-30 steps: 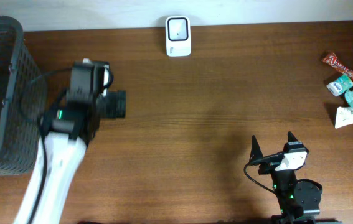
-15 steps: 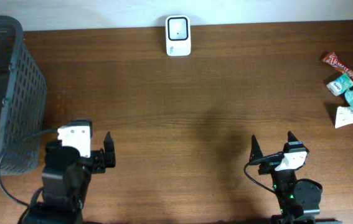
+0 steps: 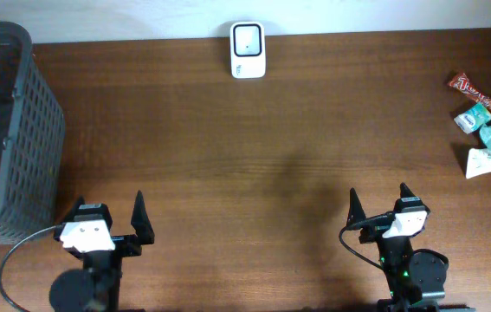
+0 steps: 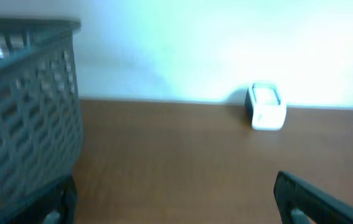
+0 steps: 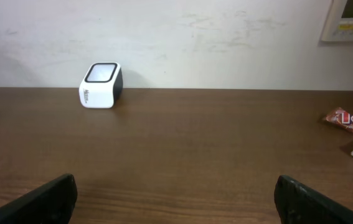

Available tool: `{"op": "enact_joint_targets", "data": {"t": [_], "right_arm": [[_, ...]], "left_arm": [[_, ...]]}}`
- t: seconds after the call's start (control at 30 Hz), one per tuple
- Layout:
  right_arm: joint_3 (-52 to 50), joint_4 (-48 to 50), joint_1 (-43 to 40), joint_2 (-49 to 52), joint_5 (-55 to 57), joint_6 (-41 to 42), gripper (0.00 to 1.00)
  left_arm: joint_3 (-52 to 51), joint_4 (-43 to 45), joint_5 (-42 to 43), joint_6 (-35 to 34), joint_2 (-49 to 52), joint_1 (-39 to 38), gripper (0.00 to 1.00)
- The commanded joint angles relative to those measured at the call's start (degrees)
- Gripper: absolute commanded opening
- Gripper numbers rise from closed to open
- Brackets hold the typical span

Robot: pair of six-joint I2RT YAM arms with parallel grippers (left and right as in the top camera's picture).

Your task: Scan the item barcode

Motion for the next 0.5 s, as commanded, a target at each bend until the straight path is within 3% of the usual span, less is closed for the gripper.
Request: {"op": "enact_joint_targets", "data": {"t": [0.0,0.2,0.47], "right_arm": [[-0.4,-0.1,0.4,-0.4,0.3,0.6,0.99],[-0.4,-0.1,0.4,-0.4,0.3,0.6,0.99],[-0.4,-0.1,0.4,-0.4,0.3,0.6,0.99]], "left_arm": [[-5.4,7.6,2.1,0.9,-3.3,0.2,0.99],[-14.9,21.6,5.0,0.9,-8.9,0.2,0.99],[-20.6,28.3,1.5,0.9,-9.1,0.2,0.99]]}}
